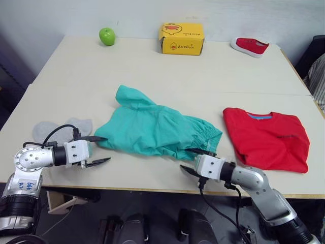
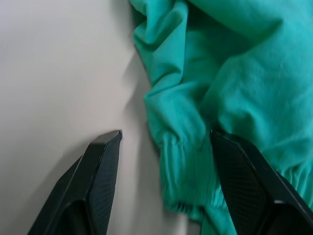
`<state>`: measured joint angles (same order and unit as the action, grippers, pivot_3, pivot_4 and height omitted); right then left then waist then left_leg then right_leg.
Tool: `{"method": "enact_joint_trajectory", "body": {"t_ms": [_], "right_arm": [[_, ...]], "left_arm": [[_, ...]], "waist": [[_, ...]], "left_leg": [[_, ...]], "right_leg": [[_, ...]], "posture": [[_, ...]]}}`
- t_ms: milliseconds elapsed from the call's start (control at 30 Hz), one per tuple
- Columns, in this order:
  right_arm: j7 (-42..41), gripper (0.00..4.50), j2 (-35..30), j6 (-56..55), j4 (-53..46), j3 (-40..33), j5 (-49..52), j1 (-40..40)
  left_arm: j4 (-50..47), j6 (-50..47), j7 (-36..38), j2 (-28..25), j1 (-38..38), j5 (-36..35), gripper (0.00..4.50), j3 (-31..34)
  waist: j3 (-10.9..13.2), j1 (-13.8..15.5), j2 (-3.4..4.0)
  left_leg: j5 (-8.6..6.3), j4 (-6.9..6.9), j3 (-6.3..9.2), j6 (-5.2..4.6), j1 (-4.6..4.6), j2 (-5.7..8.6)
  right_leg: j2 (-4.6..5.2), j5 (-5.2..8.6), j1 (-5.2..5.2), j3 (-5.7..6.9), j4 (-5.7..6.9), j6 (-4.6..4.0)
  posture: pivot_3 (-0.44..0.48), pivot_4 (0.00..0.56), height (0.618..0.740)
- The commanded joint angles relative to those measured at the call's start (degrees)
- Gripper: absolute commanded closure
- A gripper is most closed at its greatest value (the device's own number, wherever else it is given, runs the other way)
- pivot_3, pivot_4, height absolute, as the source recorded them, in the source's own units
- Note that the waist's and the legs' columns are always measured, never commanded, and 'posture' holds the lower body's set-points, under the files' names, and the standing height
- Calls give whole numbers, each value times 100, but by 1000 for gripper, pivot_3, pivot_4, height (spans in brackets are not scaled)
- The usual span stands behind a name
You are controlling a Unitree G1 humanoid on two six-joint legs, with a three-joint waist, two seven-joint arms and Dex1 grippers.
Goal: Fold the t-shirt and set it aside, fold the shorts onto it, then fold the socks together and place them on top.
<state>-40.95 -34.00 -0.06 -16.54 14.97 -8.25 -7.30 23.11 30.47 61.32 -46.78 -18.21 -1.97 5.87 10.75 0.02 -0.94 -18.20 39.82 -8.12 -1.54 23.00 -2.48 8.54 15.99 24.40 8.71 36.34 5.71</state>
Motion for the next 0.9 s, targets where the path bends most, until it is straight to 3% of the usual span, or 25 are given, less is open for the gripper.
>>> {"method": "enact_joint_trajectory", "body": {"t_ms": [33, 133, 267, 433, 667, 900], "right_arm": [[153, 2222, 76, -37, 149, 100, -287, -122], [222, 3231, 123, -108, 331, 95, -406, -330], [65, 4497, -27, -600, 604, 66, -347, -496], [-279, 4500, -365, -1290, 1052, -74, -86, -601], [-747, 4500, -818, -2422, 1759, -313, 407, -809], [-994, 4500, -1361, -3213, 2134, -747, 809, -390]], "left_arm": [[685, 158, -476, -7, -314, 711, 952, -403], [1135, 48, -737, 100, -651, 981, 1560, -722], [1288, 137, -380, 175, -851, 831, 2791, -1048], [833, 71, 118, 47, -578, 409, 4476, -1086], [-1112, -776, 145, -377, 722, -362, 4476, -605], [-3194, -1830, -296, -559, 2484, -728, 4476, 150]], "waist": [[-11, -1, 1], [-34, 1, 34], [-65, -6, 72], [-72, -21, 83], [-71, -150, 83], [-67, -170, 78]], "left_leg": [[0, 1, -1, 0, -5, 0], [-1, -2, -4, -2, -42, 0], [-16, -25, -8, -5, -104, -5], [-16, -25, -19, -4, -106, -5], [-33, -40, -35, -11, -105, -9], [-33, -62, -40, -7, -112, -15]], "right_leg": [[1, 0, -2, -2, 4, -1], [2, 0, -34, -6, 6, -3], [1, 3, -84, -9, -32, -8], [0, 4, -82, -14, -30, -10], [0, 5, -80, -18, -41, -8], [-5, 6, -81, -21, -62, -7]], "posture": [[0, 150, 740], [0, 150, 740], [0, 150, 740], [0, 150, 740], [0, 150, 740], [0, 150, 740]]}}
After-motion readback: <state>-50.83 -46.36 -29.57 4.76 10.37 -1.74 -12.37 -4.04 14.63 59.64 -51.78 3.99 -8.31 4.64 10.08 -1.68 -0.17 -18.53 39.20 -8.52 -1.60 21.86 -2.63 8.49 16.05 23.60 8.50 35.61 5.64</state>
